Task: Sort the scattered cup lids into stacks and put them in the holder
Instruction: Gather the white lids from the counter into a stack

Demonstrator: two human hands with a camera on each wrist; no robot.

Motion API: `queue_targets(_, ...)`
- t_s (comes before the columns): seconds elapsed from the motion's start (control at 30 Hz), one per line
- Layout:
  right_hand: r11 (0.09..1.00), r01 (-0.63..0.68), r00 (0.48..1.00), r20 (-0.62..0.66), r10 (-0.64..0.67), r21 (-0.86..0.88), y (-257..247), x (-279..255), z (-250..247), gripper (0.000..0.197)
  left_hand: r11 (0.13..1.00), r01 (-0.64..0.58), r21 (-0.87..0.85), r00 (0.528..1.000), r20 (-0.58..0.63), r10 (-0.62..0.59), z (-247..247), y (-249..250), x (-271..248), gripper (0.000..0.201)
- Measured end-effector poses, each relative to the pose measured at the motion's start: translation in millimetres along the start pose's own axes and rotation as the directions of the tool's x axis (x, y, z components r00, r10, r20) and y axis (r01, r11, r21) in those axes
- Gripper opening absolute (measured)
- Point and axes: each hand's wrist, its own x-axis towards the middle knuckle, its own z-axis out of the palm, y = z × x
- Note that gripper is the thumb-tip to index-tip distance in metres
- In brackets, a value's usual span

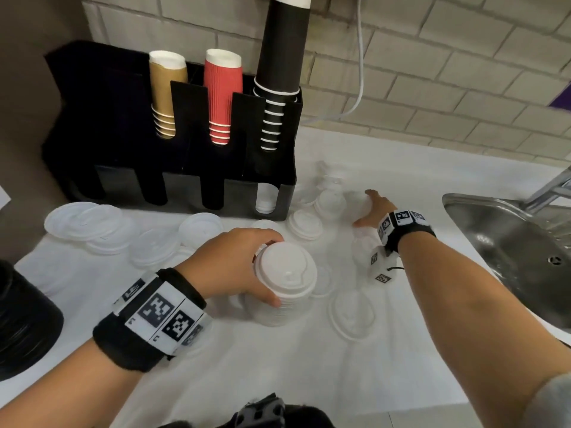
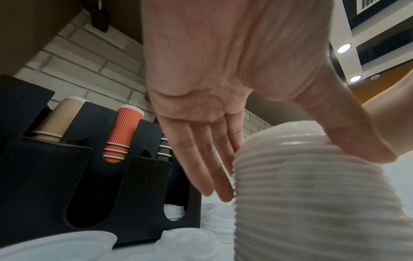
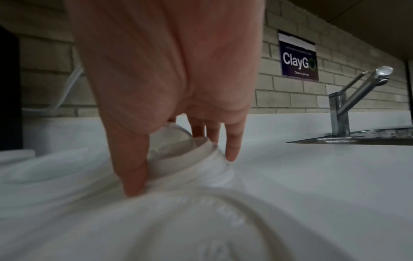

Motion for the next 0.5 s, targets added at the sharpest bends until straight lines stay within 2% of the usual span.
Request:
queue_targets(0.1, 1.0, 0.004, 1.0, -0.003, -0.005, -0.027, -0.7, 2.0, -1.8, 0.087, 1.0, 0.006, 0.002, 1.0, 0.0, -0.006, 0.1, -0.7, -0.3, 0.073)
queue_targets(0.23, 0.995, 0.078, 0.997, -0.01, -0.078, 0.063, -0.9, -12.2, -26.0, 0.07, 1.0, 0.001, 0.012, 1.0, 0.004, -0.001, -0.3, -0.4, -0.6, 0.073)
queue_targets(0.3, 0.988, 0.136, 0.981, 0.128, -0.144, 0.068, -2.2, -25.8, -39.8, 0.068, 1.0, -0.001, 0.01, 1.0, 0.001, 0.001, -0.2, -0.4, -0.9, 0.074)
queue_targets(0.37, 0.98, 0.148, 0.93, 0.318, -0.184, 0.133, -3.7, -39.7, -49.3, 0.068, 1.0, -0.004, 0.007, 1.0, -0.002, 0.004, -0.3, -0.2, -1.3, 0.074)
queue_targets(0.4, 0.97, 0.147, 0.906, 0.366, -0.211, 0.195, -3.5, -43.6, -52.5, 0.064, 1.0, -0.006, 0.008, 1.0, -0.002, 0.006, -0.3, -0.3, -1.4, 0.074)
queue_targets(0.43, 0.957, 0.144, 0.904, 0.36, -0.231, 0.251, -2.0, -43.9, -54.7, 0.057, 1.0, -0.008, 0.008, 1.0, -0.003, 0.008, -0.3, -0.2, -1.4, 0.073)
queue_targets(0.5, 0.938, 0.109, 0.956, 0.224, -0.189, 0.328, 1.4, -37.4, -56.7, 0.036, 1.0, -0.011, 0.008, 1.0, -0.005, 0.011, -0.4, -0.2, -1.4, 0.073)
